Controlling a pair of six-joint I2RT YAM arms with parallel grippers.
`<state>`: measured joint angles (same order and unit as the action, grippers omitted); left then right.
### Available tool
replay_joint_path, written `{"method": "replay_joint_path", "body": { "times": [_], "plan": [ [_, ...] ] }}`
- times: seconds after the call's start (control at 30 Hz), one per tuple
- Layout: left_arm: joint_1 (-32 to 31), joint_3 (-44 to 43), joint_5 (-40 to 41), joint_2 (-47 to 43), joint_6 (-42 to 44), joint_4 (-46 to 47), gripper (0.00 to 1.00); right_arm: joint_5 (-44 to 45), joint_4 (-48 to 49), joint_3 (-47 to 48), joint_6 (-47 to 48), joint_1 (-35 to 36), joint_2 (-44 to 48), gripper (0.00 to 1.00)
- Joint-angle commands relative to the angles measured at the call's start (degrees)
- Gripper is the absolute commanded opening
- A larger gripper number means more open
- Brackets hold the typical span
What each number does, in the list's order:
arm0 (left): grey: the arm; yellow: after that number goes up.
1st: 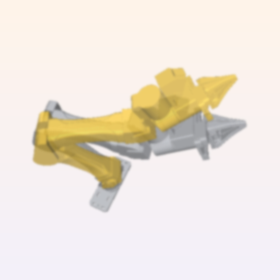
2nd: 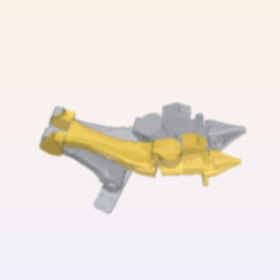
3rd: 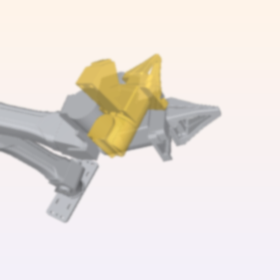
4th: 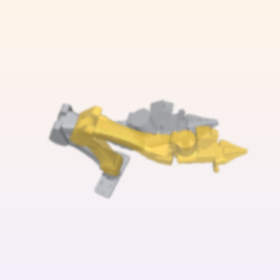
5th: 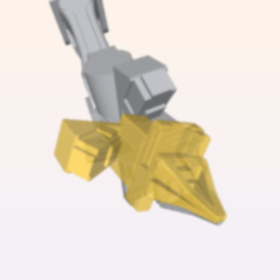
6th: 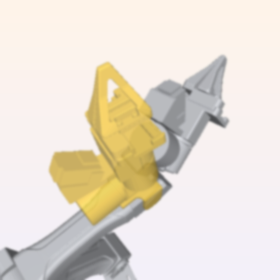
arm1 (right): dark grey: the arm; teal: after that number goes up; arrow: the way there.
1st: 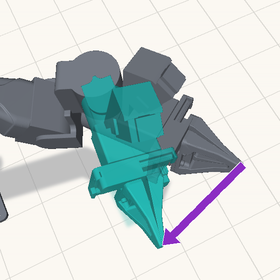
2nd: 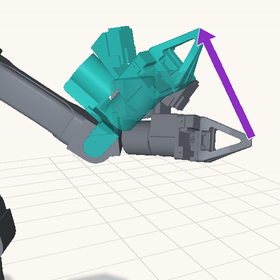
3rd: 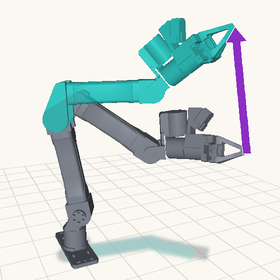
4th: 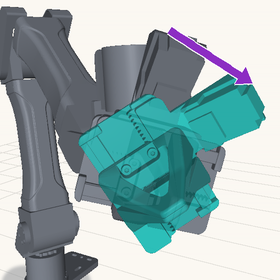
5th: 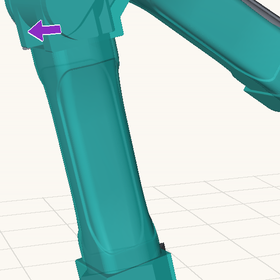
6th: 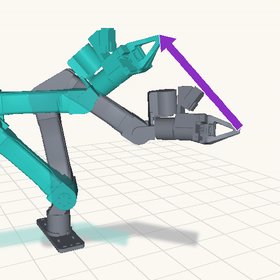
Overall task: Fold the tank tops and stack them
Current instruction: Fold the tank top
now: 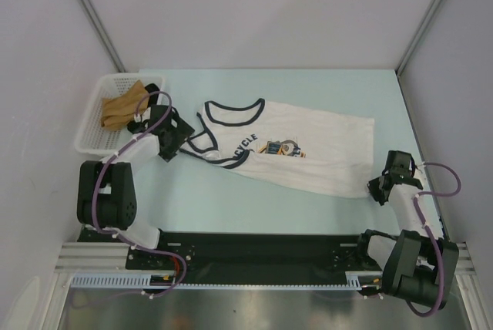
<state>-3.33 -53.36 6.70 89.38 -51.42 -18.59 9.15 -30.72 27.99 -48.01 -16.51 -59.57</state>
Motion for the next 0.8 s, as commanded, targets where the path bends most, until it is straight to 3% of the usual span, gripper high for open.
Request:
{"method": "replay_joint_path", "body": {
  "times": [0.0,0.13,0.27,0.33,0.43,0.6,0.77],
  "plan": [
    [0.52,-0.86,-2.50,1.15,0.62,4.11,1.00,0.61,1.36,-0.48,-0.68,1.22,0.68,0.11],
    [0.52,1.24,1.91,-4.72,0.18,3.81,1.00,1.49,1.45,-0.57,-0.51,1.66,0.77,0.13],
    [0.35,2.83,-0.71,-8.08,3.50,7.59,1.00,2.80,1.19,1.01,0.37,1.66,0.42,0.30],
    [-0.35,2.04,-2.38,-8.26,4.92,9.36,1.00,3.42,1.10,2.42,1.33,1.48,0.42,0.33],
    [-1.84,-0.77,-5.64,-7.12,7.82,9.28,1.00,4.30,0.84,5.75,3.27,1.22,0.16,0.33],
    [-5.36,-7.10,-5.03,-4.05,11.25,6.46,1.00,7.46,0.31,12.35,7.48,1.13,-1.42,0.59],
    [-6.86,-18.77,-5.99,5.17,13.88,2.52,0.93,-3.31,9.70,15.07,14.69,0.78,-4.93,0.57]
  ]
}}
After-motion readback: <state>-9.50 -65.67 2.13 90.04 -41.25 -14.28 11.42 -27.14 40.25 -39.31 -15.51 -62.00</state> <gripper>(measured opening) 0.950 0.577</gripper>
